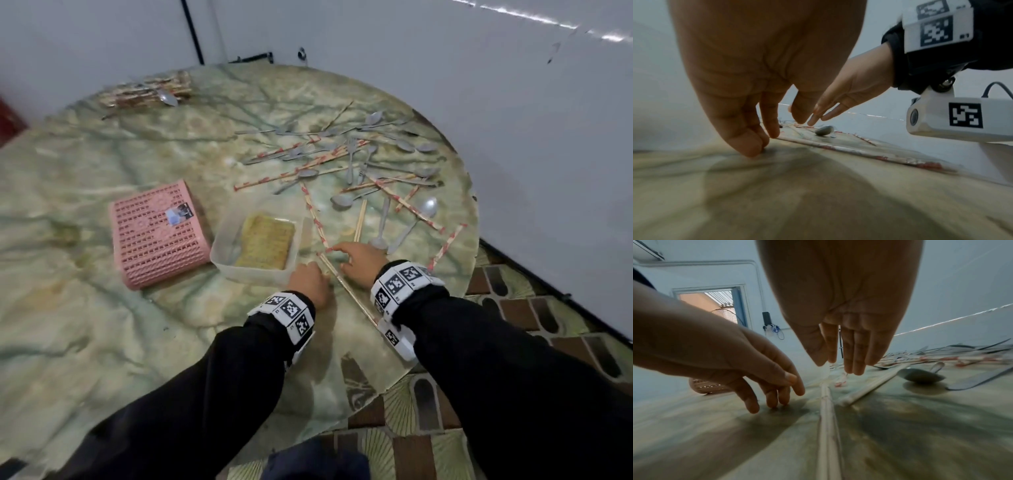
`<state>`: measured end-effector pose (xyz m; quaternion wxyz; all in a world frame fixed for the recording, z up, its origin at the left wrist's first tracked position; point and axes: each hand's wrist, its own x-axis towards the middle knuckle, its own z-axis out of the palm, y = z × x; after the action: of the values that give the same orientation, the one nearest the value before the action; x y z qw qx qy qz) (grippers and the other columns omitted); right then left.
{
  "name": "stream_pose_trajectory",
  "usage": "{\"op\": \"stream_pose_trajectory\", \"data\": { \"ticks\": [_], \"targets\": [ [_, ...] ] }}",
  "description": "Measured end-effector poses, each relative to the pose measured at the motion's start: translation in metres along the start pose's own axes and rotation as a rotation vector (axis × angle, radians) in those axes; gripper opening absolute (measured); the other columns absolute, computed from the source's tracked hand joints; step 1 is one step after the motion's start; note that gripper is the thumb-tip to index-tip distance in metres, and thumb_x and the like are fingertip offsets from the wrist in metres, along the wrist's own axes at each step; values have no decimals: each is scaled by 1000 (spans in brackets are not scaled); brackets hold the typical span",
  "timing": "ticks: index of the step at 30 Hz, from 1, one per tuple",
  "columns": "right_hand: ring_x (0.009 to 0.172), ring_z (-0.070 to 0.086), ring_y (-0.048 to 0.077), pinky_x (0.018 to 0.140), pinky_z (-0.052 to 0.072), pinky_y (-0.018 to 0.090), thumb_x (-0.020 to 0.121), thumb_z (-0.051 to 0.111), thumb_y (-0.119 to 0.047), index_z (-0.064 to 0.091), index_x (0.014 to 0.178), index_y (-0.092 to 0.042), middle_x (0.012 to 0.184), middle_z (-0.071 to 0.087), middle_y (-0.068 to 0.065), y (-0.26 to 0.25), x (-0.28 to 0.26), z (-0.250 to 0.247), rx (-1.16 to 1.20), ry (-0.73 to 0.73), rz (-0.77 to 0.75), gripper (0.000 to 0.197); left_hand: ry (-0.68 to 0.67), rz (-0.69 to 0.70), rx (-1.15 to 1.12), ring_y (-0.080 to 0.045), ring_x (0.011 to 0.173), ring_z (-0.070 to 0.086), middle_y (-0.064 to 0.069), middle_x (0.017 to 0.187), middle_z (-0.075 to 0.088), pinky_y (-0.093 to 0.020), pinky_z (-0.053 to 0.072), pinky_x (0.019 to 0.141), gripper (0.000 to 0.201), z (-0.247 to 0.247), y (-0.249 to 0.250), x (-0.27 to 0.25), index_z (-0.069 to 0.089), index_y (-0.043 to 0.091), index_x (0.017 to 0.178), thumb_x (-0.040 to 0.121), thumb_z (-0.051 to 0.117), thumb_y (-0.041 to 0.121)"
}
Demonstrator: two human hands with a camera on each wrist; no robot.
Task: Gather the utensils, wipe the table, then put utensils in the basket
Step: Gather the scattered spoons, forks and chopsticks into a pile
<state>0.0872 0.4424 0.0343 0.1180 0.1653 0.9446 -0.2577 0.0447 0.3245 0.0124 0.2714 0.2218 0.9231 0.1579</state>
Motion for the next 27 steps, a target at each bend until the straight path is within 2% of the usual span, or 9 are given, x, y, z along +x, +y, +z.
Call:
{"op": "stream_pose_trajectory", "data": {
  "ticks": [5, 8, 11, 15, 18, 22, 25, 27],
  "targets": [
    [125, 47, 30, 103, 35, 31, 96, 42, -14, 47, 136, -14, 137, 47, 15, -6, 33, -2, -24, -29, -53, 40, 38, -15, 31, -33, 114, 53, -20, 123, 56, -37, 41, 96, 35, -2, 17, 6, 52, 0, 120, 98, 37, 23],
    [124, 48, 30, 102, 37, 32, 95, 41, -12, 48, 135, -15, 136, 49, 16, -9, 51, -2, -90, -67, -47, 41, 70, -57, 16, -31, 106, 58, -16, 115, 62, -38, 48, 90, 36, 1, 22, 14, 56, 7, 114, 94, 38, 30],
    [121, 51, 30, 100, 39, 32, 94, 44, -11, 51, 133, -15, 133, 53, 15, -11, 66, -4, -128, -45, -55, 40, 85, -67, 20, -30, 98, 62, -12, 108, 66, -36, 50, 83, 36, 5, 24, 22, 58, 13, 108, 87, 39, 35],
    [109, 59, 32, 93, 45, 33, 91, 50, -10, 61, 119, -9, 120, 61, 16, -15, 76, -10, -222, -59, -71, 30, 92, -87, 20, -32, 102, 61, -13, 112, 65, -36, 47, 84, 34, 3, 28, 23, 58, 10, 111, 92, 38, 29],
    [104, 61, 34, 89, 48, 35, 89, 51, -4, 61, 113, -2, 113, 62, 19, -15, 76, -16, -273, -59, -77, 26, 72, -97, -11, -32, 99, 61, -17, 108, 65, -35, 47, 82, 33, 4, 27, 27, 60, 5, 107, 92, 39, 26],
    [107, 59, 35, 91, 48, 36, 86, 56, -2, 61, 110, 2, 115, 61, 21, -8, 74, -28, -164, -83, -15, 25, 18, -137, -1, -31, 101, 61, -17, 111, 63, -35, 48, 84, 33, 1, 31, 33, 56, 2, 113, 89, 47, 23],
    [109, 58, 34, 92, 49, 37, 82, 66, -10, 56, 117, 0, 119, 59, 18, 0, 68, -34, -5, -117, 74, 38, 34, -178, 15, -32, 104, 59, -19, 112, 62, -35, 46, 86, 33, 2, 30, 35, 58, 1, 109, 88, 52, 25],
    [105, 60, 33, 90, 51, 38, 78, 69, -15, 55, 115, -1, 112, 61, 15, 9, 65, -37, 67, -136, 147, 43, 58, -200, -2, -33, 107, 58, -20, 114, 62, -34, 45, 88, 35, 1, 32, 32, 58, -1, 109, 92, 49, 28]
  ]
}}
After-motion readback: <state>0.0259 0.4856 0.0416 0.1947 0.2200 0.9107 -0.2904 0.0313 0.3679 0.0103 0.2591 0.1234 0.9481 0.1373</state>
